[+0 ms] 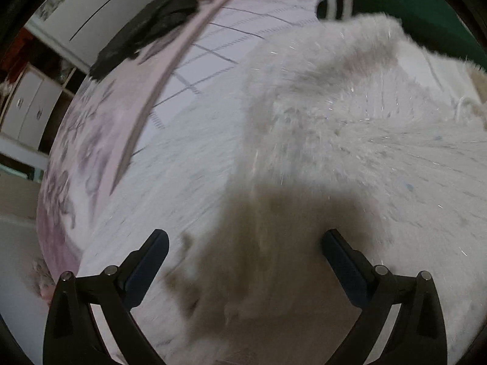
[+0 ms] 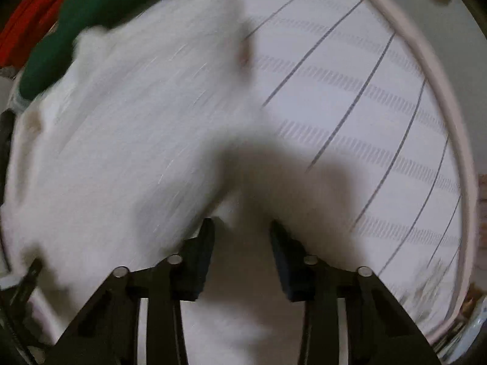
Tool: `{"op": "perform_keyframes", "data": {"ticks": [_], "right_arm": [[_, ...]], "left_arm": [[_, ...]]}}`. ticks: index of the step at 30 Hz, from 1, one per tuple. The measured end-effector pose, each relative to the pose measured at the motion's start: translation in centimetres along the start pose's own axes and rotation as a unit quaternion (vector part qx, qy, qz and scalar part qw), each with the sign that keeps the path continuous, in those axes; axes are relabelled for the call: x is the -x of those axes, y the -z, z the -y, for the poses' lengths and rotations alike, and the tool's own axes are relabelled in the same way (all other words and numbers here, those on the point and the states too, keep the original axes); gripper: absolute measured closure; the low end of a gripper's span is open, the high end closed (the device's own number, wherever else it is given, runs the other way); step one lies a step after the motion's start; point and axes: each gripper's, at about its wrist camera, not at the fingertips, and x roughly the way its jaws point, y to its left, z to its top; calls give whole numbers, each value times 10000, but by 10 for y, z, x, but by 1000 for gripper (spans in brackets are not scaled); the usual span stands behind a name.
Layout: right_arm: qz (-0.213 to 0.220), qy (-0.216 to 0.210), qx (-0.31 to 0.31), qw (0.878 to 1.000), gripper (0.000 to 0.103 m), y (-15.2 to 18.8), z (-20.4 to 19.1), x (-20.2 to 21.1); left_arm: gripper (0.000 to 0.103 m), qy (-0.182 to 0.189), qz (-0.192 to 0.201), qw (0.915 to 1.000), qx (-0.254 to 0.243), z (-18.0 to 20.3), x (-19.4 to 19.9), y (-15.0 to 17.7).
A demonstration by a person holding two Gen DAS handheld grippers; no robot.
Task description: Fold large clothes
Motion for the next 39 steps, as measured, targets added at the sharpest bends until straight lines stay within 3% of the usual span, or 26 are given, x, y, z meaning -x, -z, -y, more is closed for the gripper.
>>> {"op": "perform_keyframes", "data": {"ticks": [1, 2, 3, 6, 9, 11, 13, 15, 19, 22, 24, 28, 30, 32, 33, 34, 35, 36, 37, 38, 39], "right_arm": [[127, 54, -220, 9997, 89, -4, 10, -1], [154, -58, -556, 9983, 92, -7, 23, -5], [136, -335, -959, 9947, 93, -7, 37, -9], [164, -310, -998, 9944, 93, -1, 41, -8], [-72, -91, -876, 9961, 76, 17, 27, 4], [-58, -118, -725, 9973, 48, 39, 13, 22], [2, -98, -372, 9993, 35, 66, -9, 42], [41, -83, -32, 10000, 28, 96, -30, 57], [-212, -328, 607, 9974, 26, 147, -90, 65], [-455, -448, 1094, 9919, 26, 186, -137, 60], [-616, -459, 1408, 9870, 26, 206, -162, 55], [-910, -343, 1939, 9762, 26, 256, -219, 40], [-885, -284, 2241, 9701, 26, 287, -244, 35], [-799, -185, 2426, 9666, 26, 298, -268, 31], [-769, -156, 2455, 9662, 26, 304, -275, 30], [-737, -126, 2468, 9662, 26, 312, -282, 29], [-665, -50, 2475, 9666, 26, 319, -290, 29], [-558, 58, 2483, 9671, 26, 325, -299, 28], [-475, 143, 2491, 9672, 26, 327, -306, 29], [-356, 260, 2501, 9672, 26, 331, -307, 29], [-244, 397, 2509, 9669, 26, 328, -317, 26]], "left_arm": [[0, 11, 24, 10000, -67, 7, -2, -4], [0, -1, 75, 9999, -88, 10, -2, -5], [0, -11, 110, 9999, -103, 13, -1, -7], [0, -76, 77, 9999, -90, 17, 0, -10], [0, 36, -11, 9998, 178, 4, 4, -7], [0, 124, -21, 9990, 436, -12, 16, 3], [0, 293, -51, 9968, 737, -38, 33, 23], [0, 523, -192, 9927, 1067, -69, 51, 53], [0, 514, -640, 9786, 1889, -137, 64, 120], [0, 401, -997, 9553, 2753, -193, 52, 171], [0, 414, -1274, 9271, 3500, -231, 33, 208], [0, 838, -1526, 8501, 4970, -291, -13, 265], [2, 1045, -1426, 8209, 5430, -308, -29, 277], [16, 1226, -1314, 7939, 5809, -318, -39, 282], [19, 1245, -1238, 7848, 5943, -321, -41, 284], [23, 1160, -1139, 7795, 6050, -325, -41, 281], [35, 1114, -1009, 7783, 6096, -325, -37, 281], [46, 1013, -809, 7838, 6074, -326, -32, 275], [67, 886, -663, 7932, 5988, -325, -27, 269], [81, 752, -507, 8030, 5890, -325, -21, 261], [84, 707, -401, 8075, 5842, -328, -17, 256]]}}
